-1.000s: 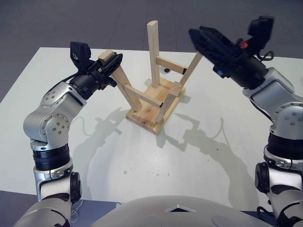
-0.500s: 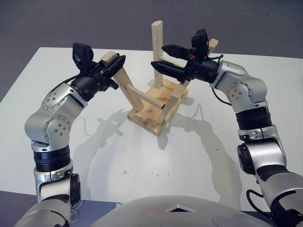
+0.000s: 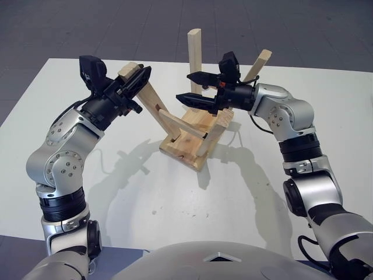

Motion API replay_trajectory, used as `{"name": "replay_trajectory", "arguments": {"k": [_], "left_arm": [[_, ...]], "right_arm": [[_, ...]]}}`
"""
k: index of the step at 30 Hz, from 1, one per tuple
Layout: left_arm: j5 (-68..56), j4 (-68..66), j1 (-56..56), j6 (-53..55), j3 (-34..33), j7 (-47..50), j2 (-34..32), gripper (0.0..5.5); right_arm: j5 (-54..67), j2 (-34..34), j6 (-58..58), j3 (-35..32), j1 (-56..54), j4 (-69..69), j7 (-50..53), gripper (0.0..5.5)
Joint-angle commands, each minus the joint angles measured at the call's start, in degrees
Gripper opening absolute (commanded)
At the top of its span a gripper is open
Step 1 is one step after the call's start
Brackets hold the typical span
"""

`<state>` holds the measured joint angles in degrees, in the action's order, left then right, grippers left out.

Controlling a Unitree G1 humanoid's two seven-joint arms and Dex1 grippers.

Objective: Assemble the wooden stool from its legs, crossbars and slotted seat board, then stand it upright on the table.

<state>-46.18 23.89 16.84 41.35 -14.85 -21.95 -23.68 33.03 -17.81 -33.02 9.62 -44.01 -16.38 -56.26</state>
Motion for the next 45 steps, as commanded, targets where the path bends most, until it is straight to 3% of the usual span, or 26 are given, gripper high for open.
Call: {"name": "replay_trajectory", "arguments": {"k": [1, 16, 27, 45], "left_arm": [[-0.15, 1.55, -0.81, -0.14, 0.76, 0.01, -0.11, 1.04], [-0.67, 3.76, 0.36, 6.36, 0.06, 5.34, -4.19, 1.04], [-3.31, 4.96, 0.34, 8.91, -0.91, 8.02, -4.23, 1.04], [-2.40, 6.88, 0.69, 9.95, 1.53, 8.37, -5.53, 1.04]], "right_arm": [[-2.31, 1.57, 0.57, 0.87, -1.49, -1.25, -1.28, 5.40], [-4.92, 1.35, 4.16, -4.69, 1.78, 2.46, 1.83, 5.40], [-1.64, -0.68, 1.92, -12.64, 13.01, 19.27, 10.97, 5.40], [0.54, 0.18, -0.17, -10.98, 16.38, 23.43, 13.74, 5.40]]}}
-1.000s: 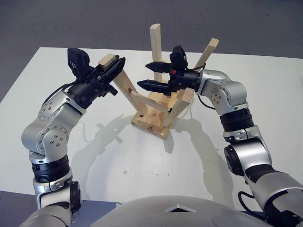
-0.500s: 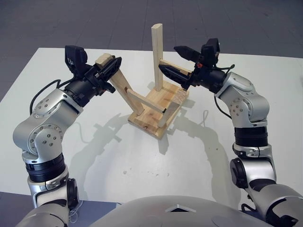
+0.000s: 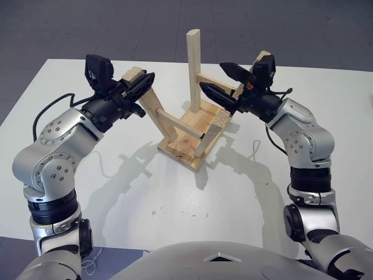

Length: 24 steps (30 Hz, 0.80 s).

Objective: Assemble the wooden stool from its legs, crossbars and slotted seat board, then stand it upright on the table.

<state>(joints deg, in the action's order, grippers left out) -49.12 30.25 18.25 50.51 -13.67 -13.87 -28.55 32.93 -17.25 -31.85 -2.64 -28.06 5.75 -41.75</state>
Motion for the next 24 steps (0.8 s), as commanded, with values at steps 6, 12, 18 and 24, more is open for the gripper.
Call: {"name": "replay_trajectory", "arguments": {"k": [6, 12, 18, 24], "left_arm": [[0.98, 0.43, -1.34, 0.31, 0.55, 0.20, -0.55, 1.04], [1.44, 0.29, -1.70, 0.02, 1.17, -0.04, -0.53, 1.04], [0.15, -1.16, -1.03, 0.16, 0.17, -0.01, -0.05, 1.04], [0.08, -2.31, -0.76, -0.10, 0.10, -0.50, 0.05, 1.04]], "right_arm": [[-1.02, -1.32, -2.14, 6.00, -1.32, -1.15, -4.68, 5.40], [-4.27, 0.06, 0.80, 9.22, -5.18, -8.13, -6.90, 5.40], [-6.54, 1.20, 3.92, 11.12, -10.18, -15.24, -11.16, 5.40], [-4.20, 2.53, 0.33, 9.53, -15.23, -17.78, -13.79, 5.40]]}}
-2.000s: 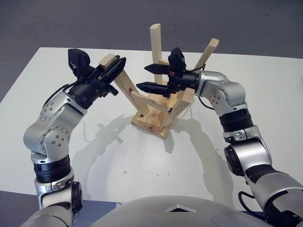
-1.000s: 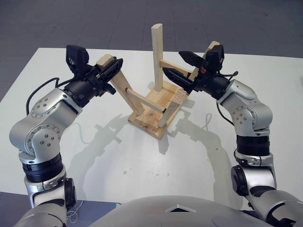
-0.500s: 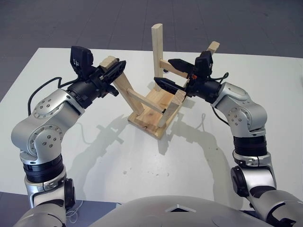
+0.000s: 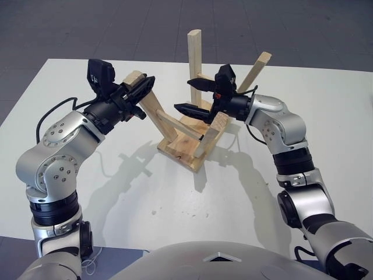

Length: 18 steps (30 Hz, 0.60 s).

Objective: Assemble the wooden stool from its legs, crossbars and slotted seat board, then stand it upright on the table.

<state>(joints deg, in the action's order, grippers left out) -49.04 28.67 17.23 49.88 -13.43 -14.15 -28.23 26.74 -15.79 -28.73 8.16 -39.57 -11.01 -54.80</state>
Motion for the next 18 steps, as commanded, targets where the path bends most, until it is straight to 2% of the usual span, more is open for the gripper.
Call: {"name": "replay_trajectory", "arguments": {"k": [1, 8, 13, 18], "left_arm": [[0.11, -0.66, 0.19, 0.45, 0.17, -0.36, -0.21, 1.04], [1.02, -0.18, -0.35, -0.19, 1.20, -0.76, -0.09, 1.04], [1.71, 0.32, -0.76, -0.69, 1.93, -0.73, 0.07, 1.04], [2.53, -0.15, -0.63, -1.33, 2.05, -0.64, 0.07, 1.04]], "right_arm": [[2.78, 1.48, -4.24, -1.87, -4.62, -1.35, -0.50, 5.40], [4.91, 3.37, -16.60, -1.56, -11.96, -7.02, 0.45, 5.40], [-0.34, 2.11, -12.50, 0.09, -17.84, -20.27, -3.41, 5.40], [-5.27, 0.81, -7.17, 3.42, -17.27, -23.94, -9.52, 5.40]]}}
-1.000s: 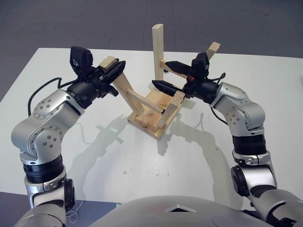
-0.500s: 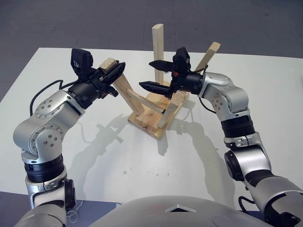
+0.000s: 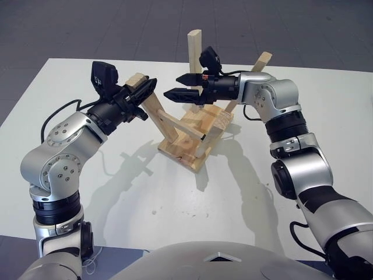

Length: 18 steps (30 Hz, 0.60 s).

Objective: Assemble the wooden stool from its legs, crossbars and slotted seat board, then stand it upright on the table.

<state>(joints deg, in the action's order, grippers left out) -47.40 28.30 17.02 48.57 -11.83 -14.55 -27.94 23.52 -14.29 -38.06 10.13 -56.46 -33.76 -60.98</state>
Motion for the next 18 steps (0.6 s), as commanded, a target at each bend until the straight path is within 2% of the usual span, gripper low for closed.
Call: {"name": "replay_trajectory", "arguments": {"k": [1, 6, 10, 18], "left_arm": [[1.01, 0.07, -0.38, -0.08, 0.40, -0.25, -0.21, 1.04], [1.22, -0.30, -0.08, -0.14, 0.87, -0.41, -0.11, 1.04], [1.32, -0.49, 0.09, -0.24, 0.97, -0.78, -0.34, 1.04], [2.03, -0.89, 0.91, -0.46, 1.78, -1.41, -0.14, 1.04]], "right_arm": [[-2.11, -0.55, 2.40, 1.45, -0.08, -1.12, -4.30, 5.40], [-2.27, 0.18, 2.35, 1.14, 0.30, -1.12, -6.53, 5.40], [-3.98, -0.39, 2.20, 3.57, 0.64, -1.29, -9.51, 5.40], [-9.52, 0.91, 5.49, 6.77, -1.79, -9.59, -11.32, 5.40]]}}
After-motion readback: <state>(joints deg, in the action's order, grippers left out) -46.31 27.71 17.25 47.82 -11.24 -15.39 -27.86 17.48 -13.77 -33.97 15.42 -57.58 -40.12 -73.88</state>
